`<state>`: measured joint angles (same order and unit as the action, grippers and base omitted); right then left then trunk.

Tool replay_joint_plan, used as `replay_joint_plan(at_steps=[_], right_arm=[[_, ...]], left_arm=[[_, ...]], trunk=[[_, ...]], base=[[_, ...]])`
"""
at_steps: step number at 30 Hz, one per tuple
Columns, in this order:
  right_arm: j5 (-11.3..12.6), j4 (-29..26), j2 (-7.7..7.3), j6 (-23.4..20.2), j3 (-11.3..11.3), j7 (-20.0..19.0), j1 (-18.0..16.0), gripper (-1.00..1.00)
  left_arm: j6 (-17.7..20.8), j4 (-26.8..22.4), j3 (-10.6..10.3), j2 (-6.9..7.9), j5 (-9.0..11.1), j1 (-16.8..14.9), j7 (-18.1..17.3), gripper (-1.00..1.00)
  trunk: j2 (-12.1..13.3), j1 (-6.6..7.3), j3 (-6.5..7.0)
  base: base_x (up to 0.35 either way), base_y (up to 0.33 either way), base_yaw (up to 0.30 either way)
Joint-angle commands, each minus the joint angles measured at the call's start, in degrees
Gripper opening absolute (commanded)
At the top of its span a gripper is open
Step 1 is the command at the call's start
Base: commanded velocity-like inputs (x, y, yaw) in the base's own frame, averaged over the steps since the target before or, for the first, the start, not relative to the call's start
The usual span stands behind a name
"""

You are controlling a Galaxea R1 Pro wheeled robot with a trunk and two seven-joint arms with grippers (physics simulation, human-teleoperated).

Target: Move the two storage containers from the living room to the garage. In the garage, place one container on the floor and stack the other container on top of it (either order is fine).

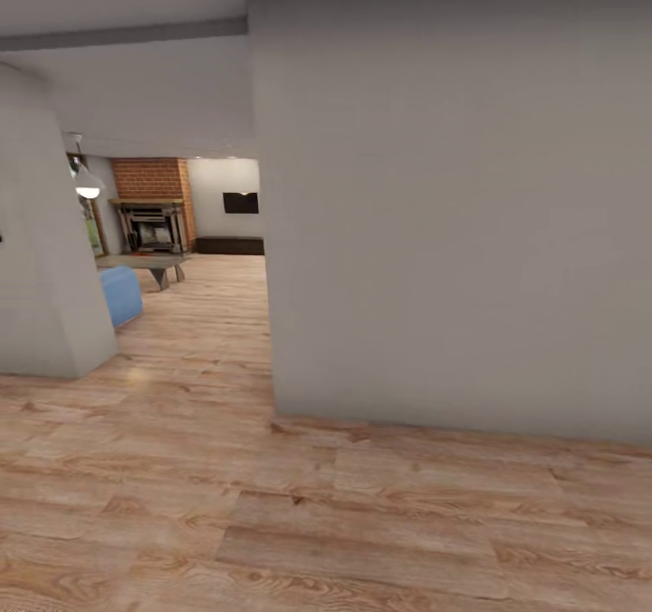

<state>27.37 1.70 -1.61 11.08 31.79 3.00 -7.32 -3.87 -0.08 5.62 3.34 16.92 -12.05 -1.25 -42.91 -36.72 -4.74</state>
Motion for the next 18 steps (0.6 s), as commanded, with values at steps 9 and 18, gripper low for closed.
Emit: replay_joint_plan(at_steps=[9,18], right_arm=[[0.52,0.15,0.03,0.26,0.38,0.16,-0.06,1.0],[0.58,0.15,0.03,0.26,0.38,0.16,-0.06,1.0]], left_arm=[[-0.23,0.08,0.44,0.05,0.04,-0.08,-0.13,1.0],[-0.21,0.08,0.44,0.05,0.04,-0.08,-0.16,1.0]], trunk=[[-0.06,-0.04,-0.09],[-0.06,-0.04,-0.09]], base=[[0.323,0.0,0.275],[0.323,0.0,0.281]])
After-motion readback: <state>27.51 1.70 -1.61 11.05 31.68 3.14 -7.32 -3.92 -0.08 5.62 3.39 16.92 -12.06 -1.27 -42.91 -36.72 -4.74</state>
